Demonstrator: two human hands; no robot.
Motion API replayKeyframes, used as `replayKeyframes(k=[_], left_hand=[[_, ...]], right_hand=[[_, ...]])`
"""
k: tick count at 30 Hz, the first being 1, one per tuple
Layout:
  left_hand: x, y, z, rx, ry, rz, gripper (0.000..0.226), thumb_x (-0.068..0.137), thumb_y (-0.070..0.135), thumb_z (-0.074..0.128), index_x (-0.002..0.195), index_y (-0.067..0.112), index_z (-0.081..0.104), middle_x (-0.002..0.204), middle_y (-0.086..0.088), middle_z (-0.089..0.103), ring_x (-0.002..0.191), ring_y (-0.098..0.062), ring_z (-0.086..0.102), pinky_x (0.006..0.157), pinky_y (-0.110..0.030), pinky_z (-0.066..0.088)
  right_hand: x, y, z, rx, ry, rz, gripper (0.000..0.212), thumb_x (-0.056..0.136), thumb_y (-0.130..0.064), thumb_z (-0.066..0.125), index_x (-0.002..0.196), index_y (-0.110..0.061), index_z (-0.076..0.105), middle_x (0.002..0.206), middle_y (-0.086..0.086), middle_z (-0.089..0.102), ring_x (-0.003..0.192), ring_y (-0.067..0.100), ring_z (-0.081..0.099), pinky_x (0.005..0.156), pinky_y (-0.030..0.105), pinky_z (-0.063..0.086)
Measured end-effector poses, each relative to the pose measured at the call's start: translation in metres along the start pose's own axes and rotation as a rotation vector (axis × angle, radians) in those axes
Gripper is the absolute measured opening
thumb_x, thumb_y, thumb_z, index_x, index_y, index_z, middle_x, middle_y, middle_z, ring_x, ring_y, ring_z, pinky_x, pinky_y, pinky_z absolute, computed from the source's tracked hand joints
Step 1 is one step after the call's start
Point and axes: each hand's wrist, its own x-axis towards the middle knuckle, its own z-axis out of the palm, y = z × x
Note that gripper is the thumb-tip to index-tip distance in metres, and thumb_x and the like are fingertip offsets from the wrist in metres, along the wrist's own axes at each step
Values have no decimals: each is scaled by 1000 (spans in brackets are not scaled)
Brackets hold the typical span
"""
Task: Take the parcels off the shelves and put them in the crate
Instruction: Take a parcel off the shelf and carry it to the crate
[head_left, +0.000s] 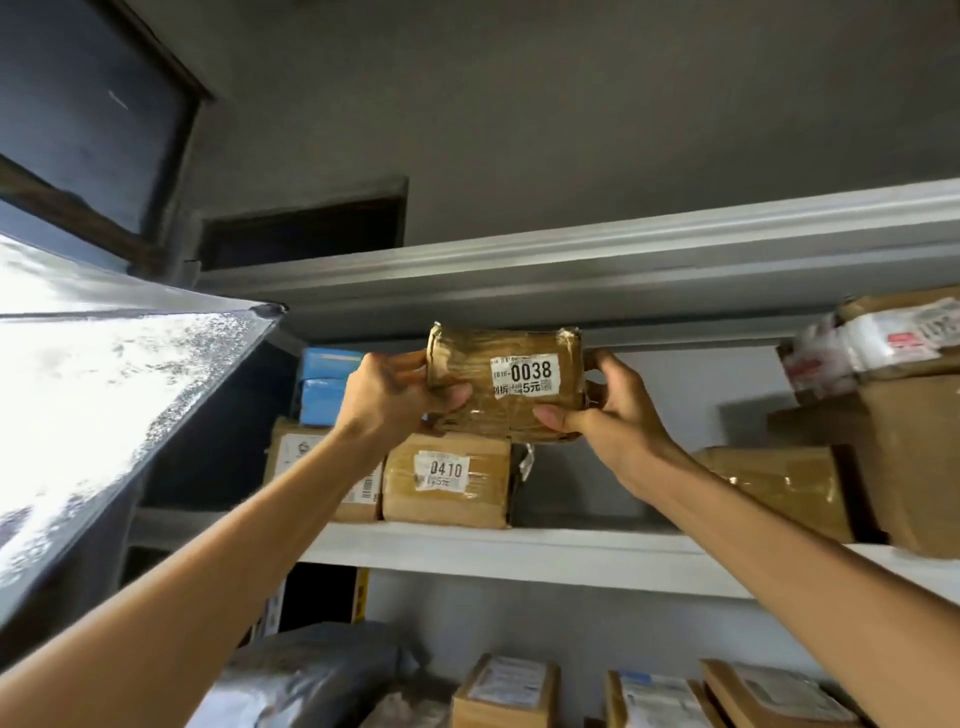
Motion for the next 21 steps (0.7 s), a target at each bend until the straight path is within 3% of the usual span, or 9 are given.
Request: replayKeyframes(k=[2,5,7,10,14,18,21], left_hand=[[2,-8,1,50,165,32,27,66,15,86,91,17,76,89,-1,75,72,-14,73,56,-32,60],[11,-13,3,110,272,50,25,65,16,87,88,17,76,87,2,74,71,-12,72,57,-33,60],[20,-17,5,132,303,67,19,67,16,87,81,22,75,80,5,72,63,-9,70,51,-30,59],[34,-29,10,135,320,40,24,69,16,86,91,16,76,78,3,72,63,-13,71,51,-33,60],[47,-50,16,320,399,62,25,68,25,86,91,20,78,80,2,74,79,-14,69,71,-30,55],[49,-62,19,534,485,146,29,67,34,85,93,24,78,80,1,75,75,-13,63,65,-26,34],[46,-67,19,557,466,150,31,68,36,85,96,24,78,83,2,76,78,-14,66,67,-28,44]], right_hand=[[9,6,9,-25,17,6,56,71,-10,83,118,-17,53,119,5,65,112,24,60,96,47,50],[23,10,17,-43,33,0,53,72,-12,82,116,-17,55,119,6,65,111,24,59,96,46,50],[35,11,19,-22,53,-6,50,73,-10,82,115,-15,56,119,6,64,110,23,58,94,39,50],[48,18,24,-29,51,-10,40,74,-7,80,100,-23,53,109,2,65,99,17,58,80,27,49],[55,39,32,-57,37,65,41,77,-9,78,109,-16,54,116,11,64,105,26,61,92,45,52],[59,53,42,-96,36,80,44,79,-15,77,114,-16,50,121,9,62,110,26,58,97,47,48],[57,60,44,-126,34,83,44,80,-19,77,112,-18,47,119,6,61,108,25,58,96,48,48]])
